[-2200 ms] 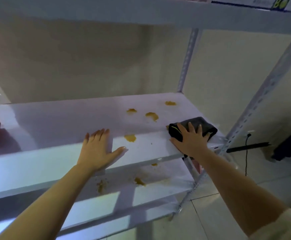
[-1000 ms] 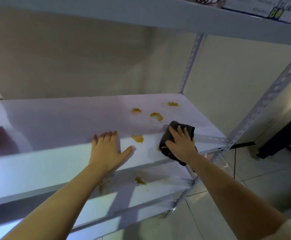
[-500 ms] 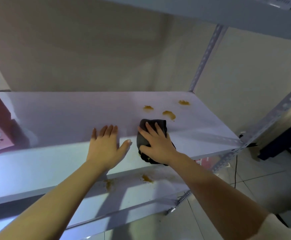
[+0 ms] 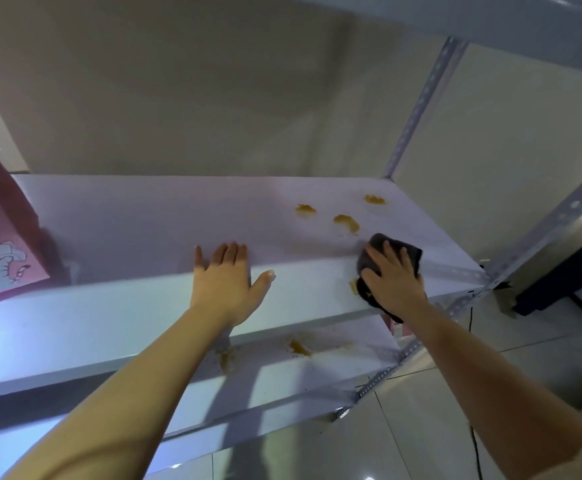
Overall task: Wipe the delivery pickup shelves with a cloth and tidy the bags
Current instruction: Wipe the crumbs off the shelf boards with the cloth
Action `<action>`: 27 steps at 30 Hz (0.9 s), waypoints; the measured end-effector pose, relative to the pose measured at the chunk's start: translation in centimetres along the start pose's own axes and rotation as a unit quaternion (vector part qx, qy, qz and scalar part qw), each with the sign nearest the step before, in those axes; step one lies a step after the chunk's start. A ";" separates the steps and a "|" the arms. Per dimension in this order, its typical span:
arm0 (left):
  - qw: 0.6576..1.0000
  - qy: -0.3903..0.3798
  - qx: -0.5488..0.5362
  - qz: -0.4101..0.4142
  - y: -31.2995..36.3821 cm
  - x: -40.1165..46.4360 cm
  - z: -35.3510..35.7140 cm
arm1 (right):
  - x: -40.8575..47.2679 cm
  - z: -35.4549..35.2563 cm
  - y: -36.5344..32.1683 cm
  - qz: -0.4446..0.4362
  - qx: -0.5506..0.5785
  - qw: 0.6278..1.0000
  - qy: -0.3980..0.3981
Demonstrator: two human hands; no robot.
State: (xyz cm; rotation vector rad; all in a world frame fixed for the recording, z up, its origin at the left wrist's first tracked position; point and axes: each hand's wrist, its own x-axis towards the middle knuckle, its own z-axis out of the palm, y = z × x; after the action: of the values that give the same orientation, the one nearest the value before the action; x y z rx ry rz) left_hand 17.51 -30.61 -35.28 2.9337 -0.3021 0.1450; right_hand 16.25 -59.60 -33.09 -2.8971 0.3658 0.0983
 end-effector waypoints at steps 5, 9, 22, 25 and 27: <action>0.999 -0.017 0.028 -0.007 0.4 0.2 -0.4 | -0.2 0.0 -0.2 0.024 0.005 1.000 -0.004; 1.000 -0.012 0.015 -0.002 2.6 1.1 -0.8 | -1.0 0.8 -2.3 -0.096 -0.013 0.995 -0.002; 0.997 0.050 -0.030 -0.051 6.9 4.2 1.6 | 8.7 -2.2 7.4 -0.060 -0.001 0.998 -0.013; 0.996 0.067 -0.035 -0.056 7.2 4.2 1.7 | 11.5 -2.6 7.7 -0.078 0.005 0.997 -0.018; 0.995 0.074 -0.031 -0.062 7.3 4.2 1.7 | 12.7 -2.8 7.7 -0.093 0.007 0.995 -0.024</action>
State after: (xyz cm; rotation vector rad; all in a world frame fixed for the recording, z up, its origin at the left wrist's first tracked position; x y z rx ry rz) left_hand 20.17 -38.73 -35.21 2.8503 -0.0987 0.3260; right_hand 26.65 -70.47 -33.18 -2.8919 0.0872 0.1351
